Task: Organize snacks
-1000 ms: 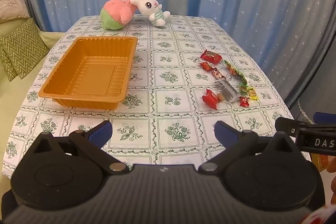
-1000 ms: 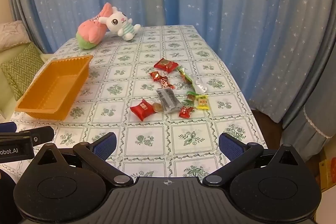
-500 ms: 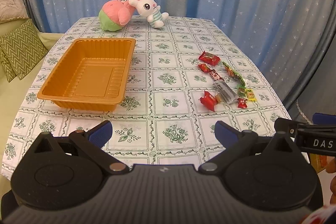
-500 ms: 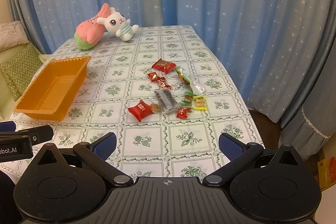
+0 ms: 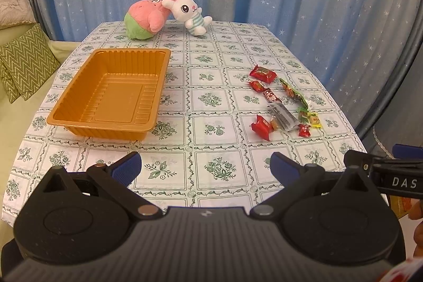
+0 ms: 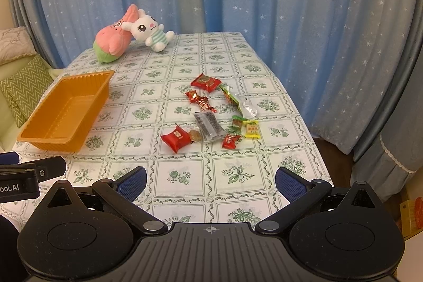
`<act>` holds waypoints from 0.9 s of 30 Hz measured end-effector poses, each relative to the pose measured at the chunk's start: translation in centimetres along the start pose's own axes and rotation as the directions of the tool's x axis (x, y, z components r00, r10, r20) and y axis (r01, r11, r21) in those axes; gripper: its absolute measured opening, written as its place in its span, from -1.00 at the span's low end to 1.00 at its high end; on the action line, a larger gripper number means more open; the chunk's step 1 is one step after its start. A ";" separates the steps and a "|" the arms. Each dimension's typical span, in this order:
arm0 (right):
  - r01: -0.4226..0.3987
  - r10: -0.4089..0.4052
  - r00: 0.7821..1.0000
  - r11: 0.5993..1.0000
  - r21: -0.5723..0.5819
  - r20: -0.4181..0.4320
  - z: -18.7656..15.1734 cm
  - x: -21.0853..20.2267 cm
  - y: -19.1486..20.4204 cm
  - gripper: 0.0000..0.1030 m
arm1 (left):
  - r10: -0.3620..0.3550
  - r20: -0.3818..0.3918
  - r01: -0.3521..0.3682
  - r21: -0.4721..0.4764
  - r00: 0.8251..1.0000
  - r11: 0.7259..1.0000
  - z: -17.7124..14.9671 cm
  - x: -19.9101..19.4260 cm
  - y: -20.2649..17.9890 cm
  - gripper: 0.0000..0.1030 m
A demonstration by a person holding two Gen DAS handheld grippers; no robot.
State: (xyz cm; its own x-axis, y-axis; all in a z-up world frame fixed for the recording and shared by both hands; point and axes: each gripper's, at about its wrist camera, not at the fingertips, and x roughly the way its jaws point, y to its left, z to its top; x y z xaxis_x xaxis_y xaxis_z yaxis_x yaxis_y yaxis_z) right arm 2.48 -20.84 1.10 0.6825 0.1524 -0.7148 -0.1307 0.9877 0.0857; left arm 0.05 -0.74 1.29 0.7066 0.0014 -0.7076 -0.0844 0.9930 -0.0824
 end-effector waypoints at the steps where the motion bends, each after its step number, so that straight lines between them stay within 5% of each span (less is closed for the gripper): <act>1: 0.000 0.000 1.000 1.000 0.000 0.000 0.0 0.0 0.0 1.00 | -0.002 0.001 0.002 0.002 1.000 1.000 -0.1 0.0 0.0 0.99; 27: 0.001 -0.001 1.000 1.000 0.000 0.002 -0.1 0.0 -0.1 1.00 | -0.003 0.001 0.003 0.003 1.000 1.000 -0.7 0.2 -0.3 0.99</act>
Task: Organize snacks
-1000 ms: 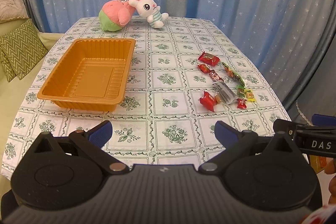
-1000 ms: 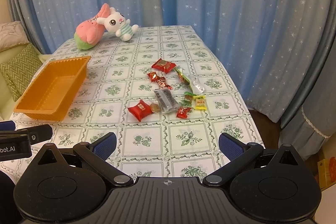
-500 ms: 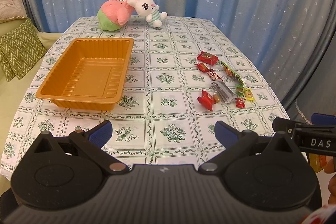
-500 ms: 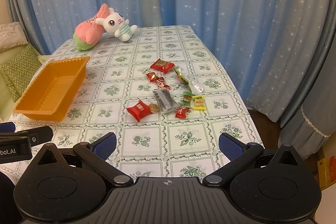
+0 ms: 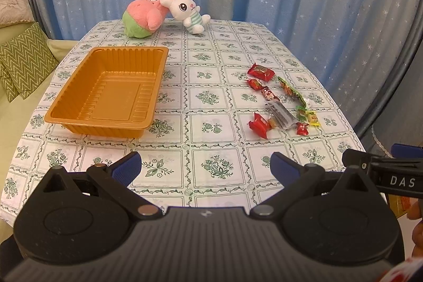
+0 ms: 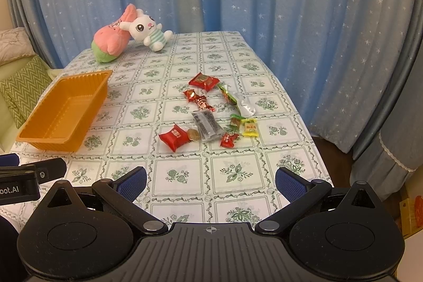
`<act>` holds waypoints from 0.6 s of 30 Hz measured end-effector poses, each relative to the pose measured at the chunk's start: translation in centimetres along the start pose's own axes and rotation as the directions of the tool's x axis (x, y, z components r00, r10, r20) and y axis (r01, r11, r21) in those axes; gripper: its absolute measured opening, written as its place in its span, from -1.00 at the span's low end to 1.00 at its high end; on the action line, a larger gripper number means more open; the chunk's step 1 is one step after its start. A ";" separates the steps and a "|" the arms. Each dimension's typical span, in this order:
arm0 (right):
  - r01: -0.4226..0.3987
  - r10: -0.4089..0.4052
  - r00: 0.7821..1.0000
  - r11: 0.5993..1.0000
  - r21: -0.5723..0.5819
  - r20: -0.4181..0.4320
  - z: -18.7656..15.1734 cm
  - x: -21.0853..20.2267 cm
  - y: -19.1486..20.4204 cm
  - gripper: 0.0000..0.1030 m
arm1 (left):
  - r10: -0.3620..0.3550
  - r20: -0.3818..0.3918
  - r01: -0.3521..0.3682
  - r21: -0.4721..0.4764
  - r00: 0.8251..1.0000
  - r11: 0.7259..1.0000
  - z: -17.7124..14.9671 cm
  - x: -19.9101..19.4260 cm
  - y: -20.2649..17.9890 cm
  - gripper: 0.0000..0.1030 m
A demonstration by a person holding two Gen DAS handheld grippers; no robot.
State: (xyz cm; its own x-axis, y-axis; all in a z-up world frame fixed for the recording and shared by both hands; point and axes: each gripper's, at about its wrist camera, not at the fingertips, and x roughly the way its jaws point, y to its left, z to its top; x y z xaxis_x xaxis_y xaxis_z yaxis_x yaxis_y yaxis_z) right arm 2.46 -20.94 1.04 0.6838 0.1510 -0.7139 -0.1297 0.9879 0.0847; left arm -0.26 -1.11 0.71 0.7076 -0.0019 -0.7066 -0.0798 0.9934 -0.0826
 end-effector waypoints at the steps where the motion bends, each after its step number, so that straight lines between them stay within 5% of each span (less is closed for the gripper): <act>1: -0.001 0.001 1.000 1.000 0.001 0.000 0.0 0.0 0.0 1.00 | 0.000 0.000 0.000 0.000 1.000 1.000 0.0 0.0 0.0 0.99; 18: -0.001 0.001 1.000 1.000 0.003 -0.001 -0.1 0.1 -0.1 1.00 | -0.003 -0.005 0.003 0.002 1.000 1.000 -0.4 0.2 -0.3 0.99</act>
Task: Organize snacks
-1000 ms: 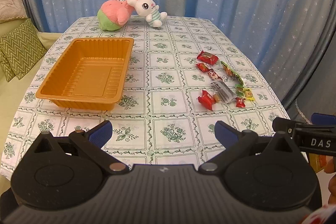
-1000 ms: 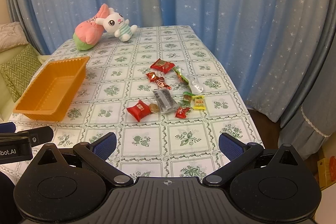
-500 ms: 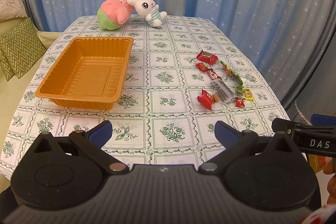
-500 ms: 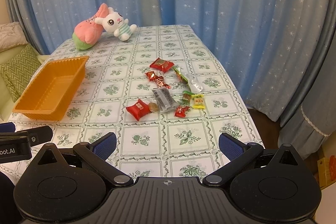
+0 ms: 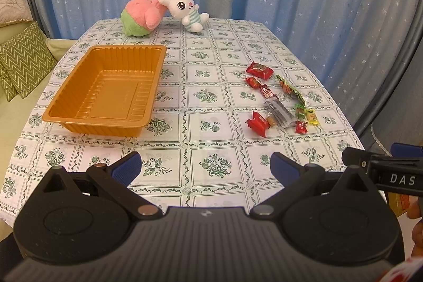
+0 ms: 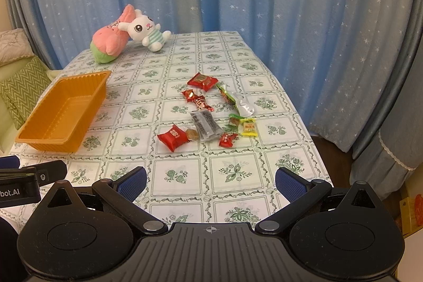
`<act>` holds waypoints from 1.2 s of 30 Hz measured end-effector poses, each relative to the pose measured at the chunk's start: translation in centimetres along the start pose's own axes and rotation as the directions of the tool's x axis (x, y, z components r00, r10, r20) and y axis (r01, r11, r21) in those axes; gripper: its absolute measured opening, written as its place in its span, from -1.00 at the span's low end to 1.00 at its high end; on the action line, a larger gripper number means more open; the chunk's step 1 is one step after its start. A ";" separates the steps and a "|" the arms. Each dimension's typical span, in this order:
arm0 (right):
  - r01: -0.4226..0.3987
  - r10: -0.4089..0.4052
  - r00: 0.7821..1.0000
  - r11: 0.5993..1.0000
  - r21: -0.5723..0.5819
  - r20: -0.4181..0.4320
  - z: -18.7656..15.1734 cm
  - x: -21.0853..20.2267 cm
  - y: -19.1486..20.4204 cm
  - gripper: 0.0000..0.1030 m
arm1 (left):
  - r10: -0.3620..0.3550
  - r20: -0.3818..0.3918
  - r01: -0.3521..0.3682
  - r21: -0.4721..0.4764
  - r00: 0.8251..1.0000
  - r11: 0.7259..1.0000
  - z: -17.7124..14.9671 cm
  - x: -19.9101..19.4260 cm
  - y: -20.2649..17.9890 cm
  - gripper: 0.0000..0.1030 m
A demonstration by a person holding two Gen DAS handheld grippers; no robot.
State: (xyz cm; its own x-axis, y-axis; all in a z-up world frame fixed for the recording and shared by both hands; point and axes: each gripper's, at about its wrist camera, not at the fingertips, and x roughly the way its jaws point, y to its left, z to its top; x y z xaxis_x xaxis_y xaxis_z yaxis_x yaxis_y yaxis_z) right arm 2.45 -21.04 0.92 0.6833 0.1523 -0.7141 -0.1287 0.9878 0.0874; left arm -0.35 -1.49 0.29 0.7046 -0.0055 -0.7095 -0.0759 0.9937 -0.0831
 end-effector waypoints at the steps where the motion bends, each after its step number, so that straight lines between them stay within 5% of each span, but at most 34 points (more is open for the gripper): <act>1: 0.000 0.000 1.000 1.000 -0.001 0.001 0.0 0.0 0.0 1.00 | 0.000 -0.001 0.000 0.000 1.000 1.000 0.0 0.0 0.0 0.99; 14: 0.019 -0.020 1.000 0.999 0.037 0.019 -0.1 0.9 -2.4 0.99 | -0.033 -0.024 0.033 0.018 0.999 0.999 0.5 2.1 -0.6 0.99; 24: 0.024 -0.027 0.999 0.997 0.071 0.041 0.5 3.6 -5.6 0.98 | -0.118 -0.051 0.121 0.062 0.992 0.991 2.1 8.3 -2.0 0.82; 27: 0.015 -0.017 0.999 0.996 0.089 0.032 1.0 5.2 -6.1 0.70 | -0.139 -0.060 0.144 0.083 0.988 0.986 2.9 10.6 -2.7 0.77; 36: 0.008 -0.003 0.999 0.989 0.145 -0.033 1.9 11.5 -7.0 0.40 | -0.203 -0.086 0.219 0.264 0.975 0.939 4.2 17.4 -6.0 0.40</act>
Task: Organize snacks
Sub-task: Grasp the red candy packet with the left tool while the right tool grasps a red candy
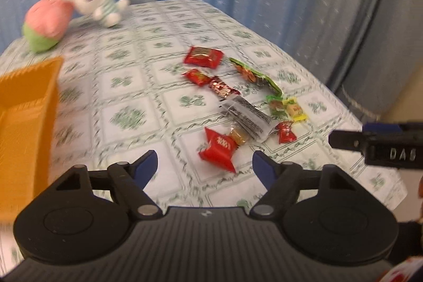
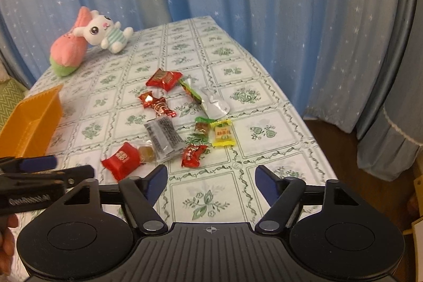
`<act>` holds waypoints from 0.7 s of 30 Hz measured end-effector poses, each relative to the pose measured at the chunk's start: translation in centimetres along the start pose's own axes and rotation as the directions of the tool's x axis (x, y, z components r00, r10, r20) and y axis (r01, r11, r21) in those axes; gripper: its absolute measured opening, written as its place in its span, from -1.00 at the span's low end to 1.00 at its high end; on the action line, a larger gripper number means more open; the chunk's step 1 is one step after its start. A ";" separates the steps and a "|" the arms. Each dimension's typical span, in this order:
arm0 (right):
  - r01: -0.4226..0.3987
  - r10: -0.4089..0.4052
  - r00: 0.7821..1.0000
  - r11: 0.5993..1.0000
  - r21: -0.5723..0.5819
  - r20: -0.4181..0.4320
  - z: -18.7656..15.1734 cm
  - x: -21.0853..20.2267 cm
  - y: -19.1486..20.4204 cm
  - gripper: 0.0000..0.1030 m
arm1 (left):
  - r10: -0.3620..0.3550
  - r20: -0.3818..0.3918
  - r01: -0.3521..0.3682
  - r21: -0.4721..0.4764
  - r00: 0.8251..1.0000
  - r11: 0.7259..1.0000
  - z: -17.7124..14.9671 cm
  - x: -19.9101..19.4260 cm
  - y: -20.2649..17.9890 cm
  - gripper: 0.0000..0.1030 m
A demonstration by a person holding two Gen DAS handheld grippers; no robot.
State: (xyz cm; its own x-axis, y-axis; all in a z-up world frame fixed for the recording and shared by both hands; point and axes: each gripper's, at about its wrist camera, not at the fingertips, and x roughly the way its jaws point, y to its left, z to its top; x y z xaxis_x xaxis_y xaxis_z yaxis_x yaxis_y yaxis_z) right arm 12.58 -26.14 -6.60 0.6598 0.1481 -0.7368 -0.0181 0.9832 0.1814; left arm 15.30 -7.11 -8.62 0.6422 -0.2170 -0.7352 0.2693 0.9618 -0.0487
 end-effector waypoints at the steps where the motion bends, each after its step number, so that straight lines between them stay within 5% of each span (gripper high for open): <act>1: -0.003 0.003 1.000 1.000 0.009 -0.010 0.2 0.6 -0.1 0.39 | -0.003 0.001 0.003 0.028 1.000 1.000 0.2 0.7 -0.3 0.35; 8: 0.006 -0.005 1.000 0.999 0.032 -0.027 1.5 2.8 -0.4 0.39 | -0.056 -0.052 0.062 0.128 0.997 0.990 1.0 5.1 -1.0 -0.18; 16: 0.004 -0.002 0.998 0.999 0.034 -0.062 1.5 4.8 -0.1 0.38 | -0.065 -0.083 0.083 0.236 0.994 0.968 0.4 6.5 -1.4 -0.50; 21: -0.014 0.017 0.996 1.000 0.025 -0.085 1.2 6.3 0.6 0.22 | -0.057 -0.075 0.071 0.197 0.996 0.978 -0.4 5.6 -0.4 -0.55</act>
State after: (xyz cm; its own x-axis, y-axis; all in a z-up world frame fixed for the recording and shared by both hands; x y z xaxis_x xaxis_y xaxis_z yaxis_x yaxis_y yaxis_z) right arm 17.58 -24.74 -10.33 0.5931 0.1728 -0.7863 -0.0085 0.9780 0.2085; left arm 18.50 -8.68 -13.01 0.5698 -0.2582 -0.7801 0.4503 0.8922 0.0336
